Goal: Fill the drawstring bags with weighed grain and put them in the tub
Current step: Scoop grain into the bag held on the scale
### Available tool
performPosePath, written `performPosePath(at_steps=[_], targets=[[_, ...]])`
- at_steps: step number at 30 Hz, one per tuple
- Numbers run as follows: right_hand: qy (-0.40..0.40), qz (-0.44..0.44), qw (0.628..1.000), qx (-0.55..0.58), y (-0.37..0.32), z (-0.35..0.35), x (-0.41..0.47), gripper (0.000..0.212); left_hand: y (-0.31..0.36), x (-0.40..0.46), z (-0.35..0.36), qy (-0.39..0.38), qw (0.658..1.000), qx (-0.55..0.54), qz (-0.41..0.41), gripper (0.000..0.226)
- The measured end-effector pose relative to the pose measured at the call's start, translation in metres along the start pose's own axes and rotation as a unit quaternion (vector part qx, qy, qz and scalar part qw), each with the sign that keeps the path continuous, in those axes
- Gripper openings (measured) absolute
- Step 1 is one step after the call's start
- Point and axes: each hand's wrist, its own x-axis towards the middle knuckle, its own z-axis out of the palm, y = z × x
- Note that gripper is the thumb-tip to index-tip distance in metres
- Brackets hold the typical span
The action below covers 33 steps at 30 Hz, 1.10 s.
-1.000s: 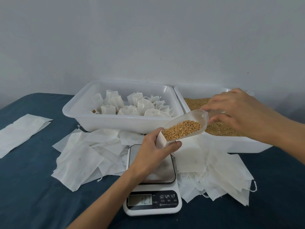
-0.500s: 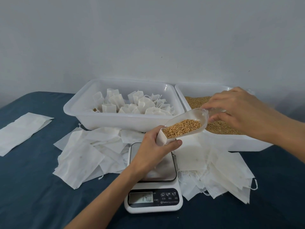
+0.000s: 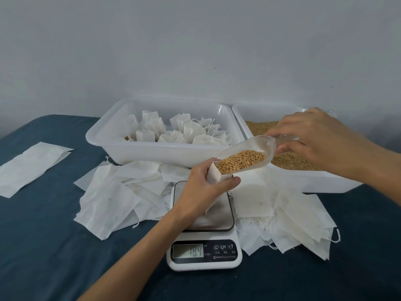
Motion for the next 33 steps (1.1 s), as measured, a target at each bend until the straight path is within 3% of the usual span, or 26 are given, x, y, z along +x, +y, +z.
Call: performPosePath(at_steps=[5,33], targets=[[0.005,-0.004,1.000,-0.003,0.0002,-0.0004,0.0006,0.024,0.0006,0.0006,0.0001,0.008,1.000,-0.005,-0.014,0.045],[0.023,-0.018,0.999,-0.028,-0.0009,-0.0037,0.0016,0.029,0.0074,-0.0029,0.0009,-0.015,1.000,-0.012,0.021,0.017]])
